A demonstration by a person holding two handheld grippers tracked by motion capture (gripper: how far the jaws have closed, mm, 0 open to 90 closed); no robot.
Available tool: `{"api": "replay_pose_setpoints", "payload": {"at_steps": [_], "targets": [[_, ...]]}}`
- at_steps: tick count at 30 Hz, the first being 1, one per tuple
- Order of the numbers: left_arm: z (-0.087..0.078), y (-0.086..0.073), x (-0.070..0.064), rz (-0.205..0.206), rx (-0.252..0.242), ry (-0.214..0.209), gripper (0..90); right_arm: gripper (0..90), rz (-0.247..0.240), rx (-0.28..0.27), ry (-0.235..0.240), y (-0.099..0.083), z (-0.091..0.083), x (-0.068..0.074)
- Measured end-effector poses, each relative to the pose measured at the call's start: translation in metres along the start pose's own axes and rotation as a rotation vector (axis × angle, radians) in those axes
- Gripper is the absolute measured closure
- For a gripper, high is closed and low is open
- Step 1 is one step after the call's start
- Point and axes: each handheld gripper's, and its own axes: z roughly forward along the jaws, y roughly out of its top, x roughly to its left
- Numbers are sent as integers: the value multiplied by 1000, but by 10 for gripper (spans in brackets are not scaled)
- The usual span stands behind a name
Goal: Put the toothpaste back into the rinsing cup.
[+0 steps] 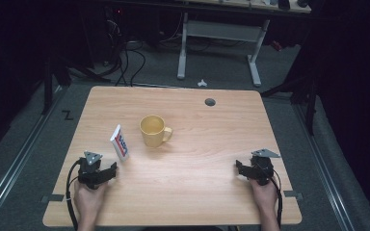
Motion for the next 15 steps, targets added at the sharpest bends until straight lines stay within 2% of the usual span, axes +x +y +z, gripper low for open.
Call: {"api": "replay_pose_setpoints", "payload": {"at_steps": [15], "targets": [[0,0,0,3,2,-5,264,246,2,-1,-2,0,0,1]]}}
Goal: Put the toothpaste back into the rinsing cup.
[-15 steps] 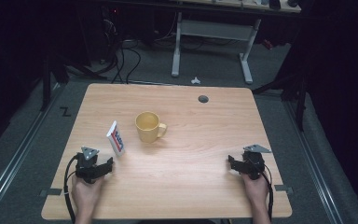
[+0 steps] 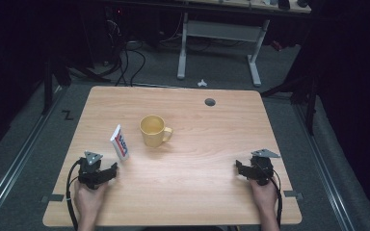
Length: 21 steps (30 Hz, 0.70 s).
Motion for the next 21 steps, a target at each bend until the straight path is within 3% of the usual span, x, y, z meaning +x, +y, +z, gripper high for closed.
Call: {"api": "replay_pose_setpoints", "payload": {"at_steps": [16,21], "targets": [[1,1,-1,11,6,-16,231,246,-1,0,0,0,0,0],[2,2,0,35,14,-36,206,246,-1,0,1,0,0,0]]}}
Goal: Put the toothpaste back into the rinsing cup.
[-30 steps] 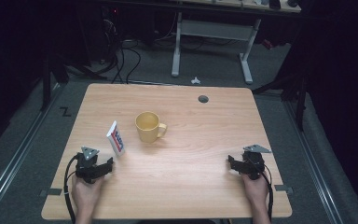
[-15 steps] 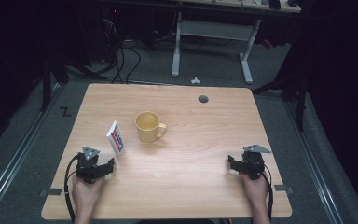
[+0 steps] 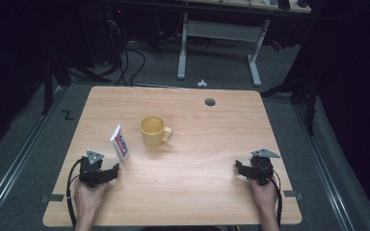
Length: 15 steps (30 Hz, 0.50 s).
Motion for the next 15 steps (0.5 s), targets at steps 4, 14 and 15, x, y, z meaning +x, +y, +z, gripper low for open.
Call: {"api": "replay_pose_setpoints", "payload": {"at_steps": [4,14,15], "targets": [[0,1,-2,16,11,-15,208,246,-3,-1,1,0,0,0],[-4,1,-4,-15,4,-58,202,246,-3,1,2,0,0,0],[-7,0,-5,-15,4,-67,203,246,-4,1,2,0,0,0]]}}
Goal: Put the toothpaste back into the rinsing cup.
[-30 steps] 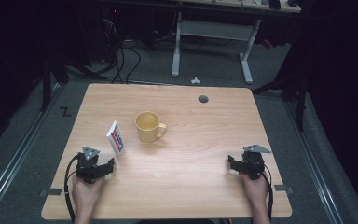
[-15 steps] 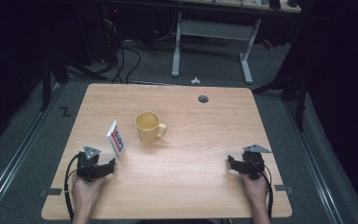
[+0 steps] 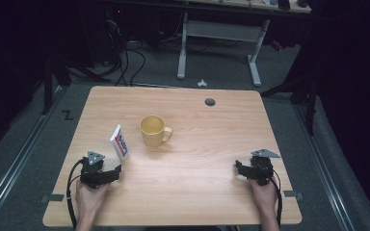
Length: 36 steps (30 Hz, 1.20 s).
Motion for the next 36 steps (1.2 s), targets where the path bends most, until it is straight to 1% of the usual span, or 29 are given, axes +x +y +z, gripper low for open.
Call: {"api": "replay_pose_setpoints", "payload": {"at_steps": [3,9,12,16,18,22,25,29,32,36], "targets": [[-1,-4,-2,-7,-6,-9,203,246,1,1,1,0,0,0],[-4,-8,-7,-18,-14,-14,203,246,0,0,0,0,0,0],[-6,-8,-12,-8,-16,-15,210,246,1,0,1,0,0,0],[-8,-8,-14,0,-19,-20,253,246,0,0,0,0,0,0],[-9,-7,-16,-3,-18,-24,257,246,1,0,0,0,0,0],[-14,-5,-19,7,-26,-27,259,246,1,0,0,0,0,0],[-17,-2,-22,2,-44,-34,259,246,1,0,0,0,0,0],[-19,1,-23,4,-53,-38,258,246,2,1,0,0,0,0],[-22,5,-25,3,-69,-48,258,246,1,0,0,0,0,0],[-25,10,-26,14,-64,-45,273,246,1,0,0,0,0,0]]}}
